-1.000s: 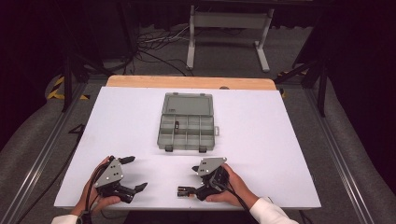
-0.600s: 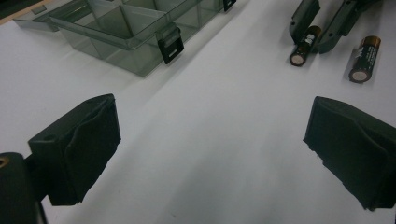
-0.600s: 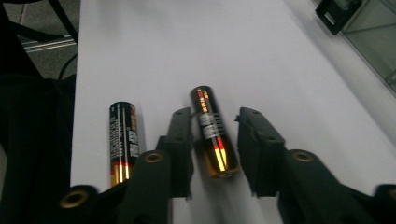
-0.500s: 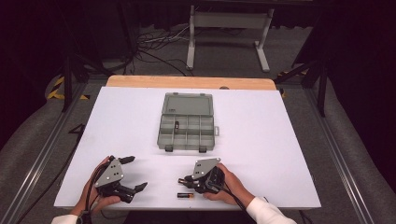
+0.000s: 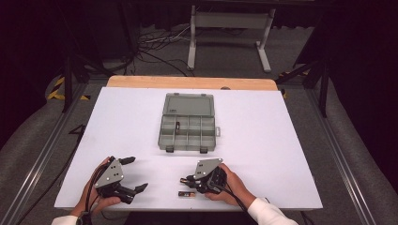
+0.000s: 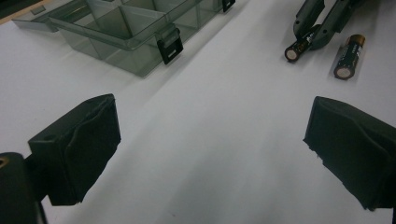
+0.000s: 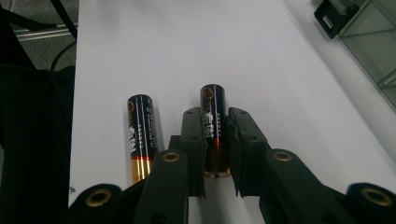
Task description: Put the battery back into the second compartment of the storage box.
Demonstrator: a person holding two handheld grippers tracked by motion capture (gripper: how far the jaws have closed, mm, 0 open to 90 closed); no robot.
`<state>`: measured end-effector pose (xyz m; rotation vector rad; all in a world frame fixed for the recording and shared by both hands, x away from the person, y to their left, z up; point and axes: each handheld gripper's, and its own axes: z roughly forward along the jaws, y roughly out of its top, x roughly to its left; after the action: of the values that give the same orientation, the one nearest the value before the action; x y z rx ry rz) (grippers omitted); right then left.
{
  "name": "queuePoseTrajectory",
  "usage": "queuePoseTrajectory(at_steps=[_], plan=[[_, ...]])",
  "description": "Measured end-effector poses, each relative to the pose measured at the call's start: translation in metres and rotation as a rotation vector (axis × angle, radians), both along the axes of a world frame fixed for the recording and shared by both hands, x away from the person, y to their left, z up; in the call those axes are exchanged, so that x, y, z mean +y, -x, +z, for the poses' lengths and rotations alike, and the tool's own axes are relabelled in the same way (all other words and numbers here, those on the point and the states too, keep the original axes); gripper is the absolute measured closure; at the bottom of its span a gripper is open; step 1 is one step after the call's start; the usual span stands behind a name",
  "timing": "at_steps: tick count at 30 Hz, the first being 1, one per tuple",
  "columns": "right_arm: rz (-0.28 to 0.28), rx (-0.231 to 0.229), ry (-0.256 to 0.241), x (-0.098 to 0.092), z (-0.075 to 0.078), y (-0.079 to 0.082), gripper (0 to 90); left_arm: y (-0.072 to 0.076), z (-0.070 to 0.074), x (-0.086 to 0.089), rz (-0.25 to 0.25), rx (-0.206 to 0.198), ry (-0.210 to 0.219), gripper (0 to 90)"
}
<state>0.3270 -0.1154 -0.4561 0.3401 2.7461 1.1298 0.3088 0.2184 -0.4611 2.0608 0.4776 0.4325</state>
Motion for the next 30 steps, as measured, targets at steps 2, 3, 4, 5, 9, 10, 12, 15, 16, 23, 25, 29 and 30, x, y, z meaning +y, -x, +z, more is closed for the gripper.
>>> queuePoseTrajectory(at_steps=[2, 3, 4, 5, 9, 10, 12, 15, 16, 23, 25, 29, 30], plan=[[-0.002, -0.007, -0.004, -0.002, 0.001, -0.001, 78.0, 0.0, 0.001, 0.001, -0.003, -0.003, 0.001, 3.8], [-0.006, -0.006, -0.008, -0.002, 0.002, -0.001, 78.0, 0.0, 0.001, 0.001, -0.001, -0.002, 0.003, 3.9], [-0.01, -0.016, -0.009, -0.003, 0.003, -0.001, 77.9, 0.0, 0.001, 0.001, -0.001, -0.002, 0.004, 3.8], [-0.012, -0.019, -0.01, -0.004, 0.004, -0.001, 78.0, 0.0, 0.001, 0.001, -0.002, 0.0, 0.002, 3.8], [-0.026, -0.025, -0.017, -0.006, 0.007, -0.002, 78.0, 0.0, 0.001, 0.001, -0.002, -0.003, 0.002, 3.8], [-0.029, -0.025, -0.022, -0.007, 0.008, -0.002, 78.0, 0.0, 0.001, 0.001, -0.001, -0.003, 0.001, 3.8], [-0.035, -0.032, -0.026, -0.008, 0.01, -0.003, 78.0, 0.0, 0.001, 0.001, -0.001, -0.002, 0.001, 3.8], [-0.041, -0.04, -0.032, -0.009, 0.013, -0.004, 78.0, 0.0, 0.001, 0.0, -0.003, -0.003, 0.001, 3.8], [-0.043, -0.043, -0.035, -0.009, 0.013, -0.005, 78.0, 0.0, 0.001, 0.0, -0.002, -0.003, 0.0, 3.8], [-0.053, -0.053, -0.047, -0.008, 0.018, -0.009, 77.9, 0.0, 0.002, 0.002, 0.006, -0.01, 0.011, 4.2], [-0.058, -0.06, -0.061, -0.007, 0.02, -0.011, 78.0, 0.001, 0.002, 0.002, 0.008, -0.012, 0.017, 4.3], [-0.056, -0.073, -0.065, -0.006, 0.023, -0.013, 78.0, 0.001, 0.002, 0.002, 0.008, -0.013, 0.014, 4.2], [-0.059, -0.077, -0.066, -0.006, 0.024, -0.014, 77.9, 0.001, 0.002, 0.002, 0.01, -0.012, 0.016, 4.2]])
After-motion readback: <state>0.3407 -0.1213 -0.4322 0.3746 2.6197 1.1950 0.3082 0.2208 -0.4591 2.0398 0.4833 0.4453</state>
